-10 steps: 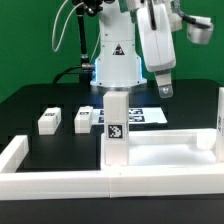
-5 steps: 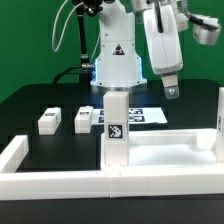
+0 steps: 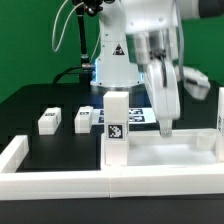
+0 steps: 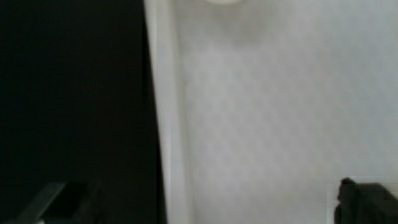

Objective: Assemble desk

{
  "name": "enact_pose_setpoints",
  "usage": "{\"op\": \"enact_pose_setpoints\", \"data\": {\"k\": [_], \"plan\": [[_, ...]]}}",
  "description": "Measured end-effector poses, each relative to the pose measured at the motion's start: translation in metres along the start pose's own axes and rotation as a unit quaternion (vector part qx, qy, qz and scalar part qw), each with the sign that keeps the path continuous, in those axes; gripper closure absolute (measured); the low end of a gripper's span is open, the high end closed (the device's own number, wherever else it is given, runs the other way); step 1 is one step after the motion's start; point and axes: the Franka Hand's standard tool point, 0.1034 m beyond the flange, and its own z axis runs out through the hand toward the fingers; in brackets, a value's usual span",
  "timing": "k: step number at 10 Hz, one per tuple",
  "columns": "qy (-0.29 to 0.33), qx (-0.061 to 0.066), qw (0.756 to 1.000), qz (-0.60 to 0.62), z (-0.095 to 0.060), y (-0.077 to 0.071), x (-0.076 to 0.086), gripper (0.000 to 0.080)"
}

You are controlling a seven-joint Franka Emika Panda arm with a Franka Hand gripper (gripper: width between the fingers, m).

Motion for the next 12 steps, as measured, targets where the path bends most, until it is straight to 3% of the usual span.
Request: {"op": "enact_pose_setpoints", "data": {"k": [2, 3, 4, 5, 6, 8, 9, 10, 12], "plan": [[0.005, -0.009, 1.0, -0.006, 0.014, 0.001, -0.004, 0.015], [-0.003, -0.027, 1.0, -0.003, 0.015, 0.002, -0.006, 0.015], [-0.002, -0.023, 1.0, -0.005, 0.014, 0.0, -0.005, 0.015], [-0.002, -0.024, 1.0, -0.006, 0.015, 0.001, -0.005, 0.0282], [-0.002, -0.024, 1.0, -0.006, 0.015, 0.001, -0.005, 0.0282], [-0.003, -0.03, 1.0, -0.006, 0.017, 0.004, -0.005, 0.0561], [-0.006, -0.04, 0.999, -0.006, 0.018, 0.01, -0.006, 0.0561], [-0.006, -0.04, 0.999, -0.01, 0.018, 0.01, -0.006, 0.073], [-0.006, -0.04, 0.999, -0.013, 0.018, 0.01, -0.006, 0.0729]]}}
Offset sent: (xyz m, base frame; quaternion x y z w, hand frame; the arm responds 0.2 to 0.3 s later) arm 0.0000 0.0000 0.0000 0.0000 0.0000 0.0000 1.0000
